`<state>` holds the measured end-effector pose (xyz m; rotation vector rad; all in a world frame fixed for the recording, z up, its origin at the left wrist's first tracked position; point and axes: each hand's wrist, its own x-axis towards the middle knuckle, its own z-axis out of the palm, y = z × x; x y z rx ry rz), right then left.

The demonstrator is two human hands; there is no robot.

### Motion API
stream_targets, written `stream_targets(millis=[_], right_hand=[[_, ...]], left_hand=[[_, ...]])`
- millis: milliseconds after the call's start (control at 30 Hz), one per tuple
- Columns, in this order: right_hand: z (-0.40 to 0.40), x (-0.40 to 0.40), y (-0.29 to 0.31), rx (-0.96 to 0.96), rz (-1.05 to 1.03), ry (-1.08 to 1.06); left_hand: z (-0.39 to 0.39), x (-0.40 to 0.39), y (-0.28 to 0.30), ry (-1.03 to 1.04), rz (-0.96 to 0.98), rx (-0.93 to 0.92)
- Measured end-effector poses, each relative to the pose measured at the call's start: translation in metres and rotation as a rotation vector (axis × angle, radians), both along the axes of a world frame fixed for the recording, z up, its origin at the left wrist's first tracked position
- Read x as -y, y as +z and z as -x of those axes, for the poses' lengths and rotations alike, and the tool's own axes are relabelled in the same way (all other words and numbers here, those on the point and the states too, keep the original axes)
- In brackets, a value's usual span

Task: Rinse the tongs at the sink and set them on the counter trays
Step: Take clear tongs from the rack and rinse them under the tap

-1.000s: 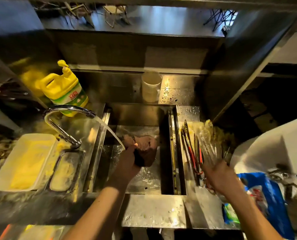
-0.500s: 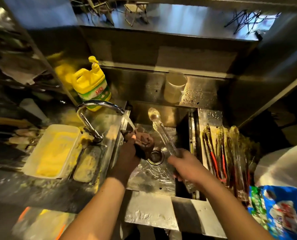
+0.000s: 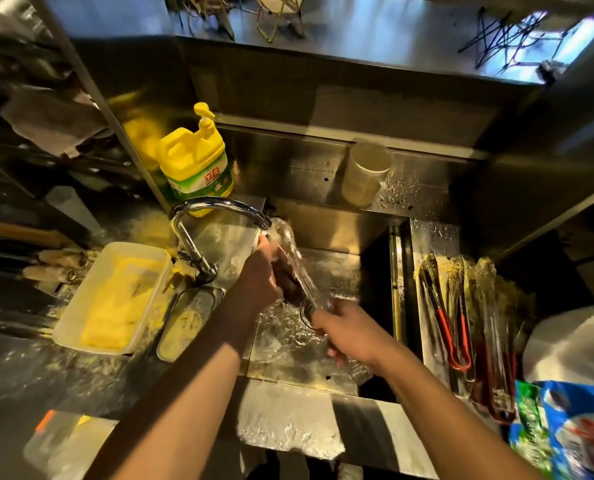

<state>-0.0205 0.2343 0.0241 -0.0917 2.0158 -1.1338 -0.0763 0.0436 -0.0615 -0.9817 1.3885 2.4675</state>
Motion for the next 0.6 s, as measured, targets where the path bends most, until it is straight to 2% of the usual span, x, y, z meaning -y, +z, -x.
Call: stream_targets(millis=[33, 100, 200, 333, 600], right_hand=[[0.0, -0.001, 0.001, 0.025, 0.028, -0.029], [-0.001, -0.003, 0.002, 0.063, 0.076, -0.068], [-0.006, -0.007, 0.0, 0.085, 0.084, -0.049], [-0.004, -0.005, -0.004, 0.109, 0.047, -0.052], [0.003, 0.001, -0.002, 0.113, -0.017, -0.058]], left_hand=[[0.0, 0.0, 0.001, -0.031, -0.013, 0.008], [0.006, -0.008, 0.007, 0.055, 0.071, 0.055], [0.014, -0.016, 0.002, 0.153, -0.013, 0.087], [0.014, -0.03, -0.005, 0.032, -0.093, 0.271], [0.024, -0.021, 0.001, -0.01, -0.04, 0.221]])
